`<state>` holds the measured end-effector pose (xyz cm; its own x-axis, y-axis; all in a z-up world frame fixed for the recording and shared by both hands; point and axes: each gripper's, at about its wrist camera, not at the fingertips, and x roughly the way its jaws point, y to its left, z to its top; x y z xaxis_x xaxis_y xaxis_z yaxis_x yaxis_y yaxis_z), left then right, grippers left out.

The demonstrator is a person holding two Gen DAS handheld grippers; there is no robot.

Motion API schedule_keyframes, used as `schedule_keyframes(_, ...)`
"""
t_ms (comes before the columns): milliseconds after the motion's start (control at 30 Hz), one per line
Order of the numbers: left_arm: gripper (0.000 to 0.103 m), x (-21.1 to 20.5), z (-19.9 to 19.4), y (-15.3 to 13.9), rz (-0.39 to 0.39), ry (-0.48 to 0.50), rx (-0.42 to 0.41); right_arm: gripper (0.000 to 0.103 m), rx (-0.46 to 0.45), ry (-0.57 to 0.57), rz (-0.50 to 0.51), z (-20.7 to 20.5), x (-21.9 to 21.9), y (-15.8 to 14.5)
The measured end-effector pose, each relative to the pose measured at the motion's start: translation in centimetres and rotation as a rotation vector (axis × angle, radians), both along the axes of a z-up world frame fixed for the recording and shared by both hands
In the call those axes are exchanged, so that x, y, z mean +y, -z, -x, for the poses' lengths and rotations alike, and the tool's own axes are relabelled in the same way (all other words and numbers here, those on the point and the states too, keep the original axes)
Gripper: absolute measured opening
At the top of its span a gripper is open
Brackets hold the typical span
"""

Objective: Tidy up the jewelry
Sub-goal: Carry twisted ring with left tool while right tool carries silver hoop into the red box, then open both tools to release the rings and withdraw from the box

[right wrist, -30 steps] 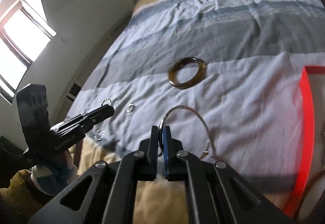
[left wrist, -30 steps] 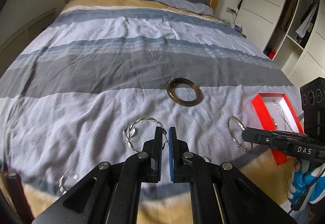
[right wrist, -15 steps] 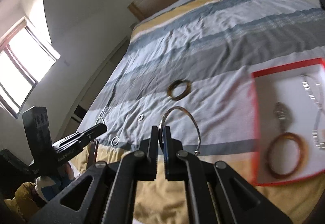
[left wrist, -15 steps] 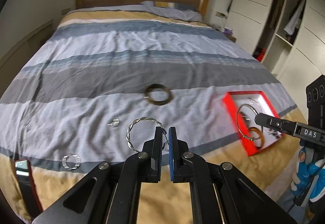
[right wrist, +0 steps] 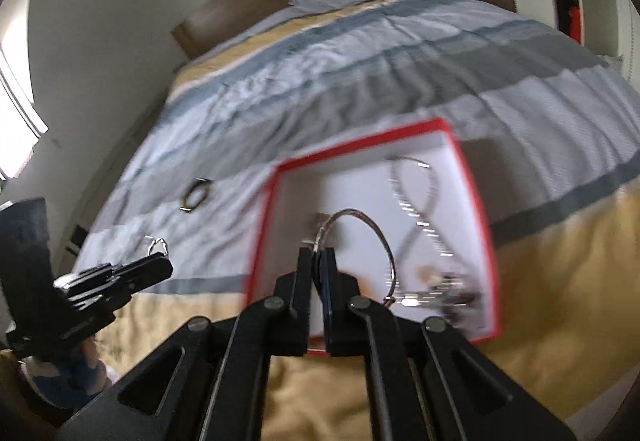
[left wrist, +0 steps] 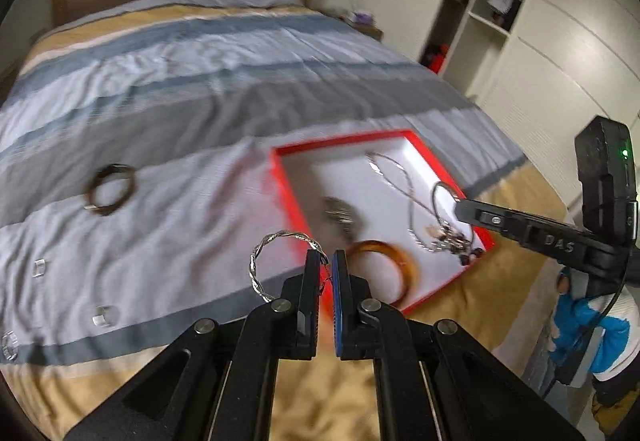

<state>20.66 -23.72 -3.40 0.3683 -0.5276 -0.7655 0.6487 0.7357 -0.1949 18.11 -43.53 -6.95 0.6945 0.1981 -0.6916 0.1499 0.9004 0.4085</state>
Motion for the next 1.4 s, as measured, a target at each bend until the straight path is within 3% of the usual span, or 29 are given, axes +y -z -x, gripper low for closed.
schedule_keyframes(167, 0.005, -5.4, -1.3, 2.4, -0.042, 0.035, 0.014, 0.004, 0.041, 0.008, 0.014, -0.6, -2.5, 2.8)
schedule_keyframes(333, 0.005, -8.8, -4.3, 4.4, -0.101, 0.008, 0.007, 0.004, 0.061, -0.032, 0.042, -2.9, -2.7, 3.7)
schedule_keyframes(700, 0.006, -11.3, -9.5, 8.1, -0.173, -0.027, 0.023, 0.004, 0.166, -0.1, 0.136, -5.9, -2.0, 6.8)
schedule_keyframes(1000, 0.007, -11.7, -10.6, 9.0, -0.194, -0.046, 0.017, 0.006, 0.16, -0.105, 0.159, -5.7, -1.7, 6.7)
schedule_keyframes(1067, 0.011, -11.7, -10.5, 8.9, -0.19, -0.046, 0.018, 0.006, 0.154, -0.101, 0.162, -5.6, -1.6, 6.5)
schedule_keyframes(1133, 0.027, -11.6, -10.3, 8.6, -0.185, -0.047, 0.014, 0.007, 0.151, -0.096, 0.163, -5.3, -1.7, 6.2)
schedule_keyframes(1233, 0.04, -11.3, -9.9, 7.8, -0.164, -0.053, 0.017, 0.009, 0.148, -0.089, 0.167, -4.8, -1.7, 5.7)
schedule_keyframes(1367, 0.041, -10.5, -9.2, 6.7, -0.144, -0.065, 0.028, 0.014, 0.143, -0.077, 0.179, -3.9, -1.7, 4.8)
schedule_keyframes(1400, 0.041, -10.1, -9.0, 6.2, -0.138, -0.068, 0.028, 0.019, 0.141, -0.072, 0.18, -3.6, -1.7, 4.5)
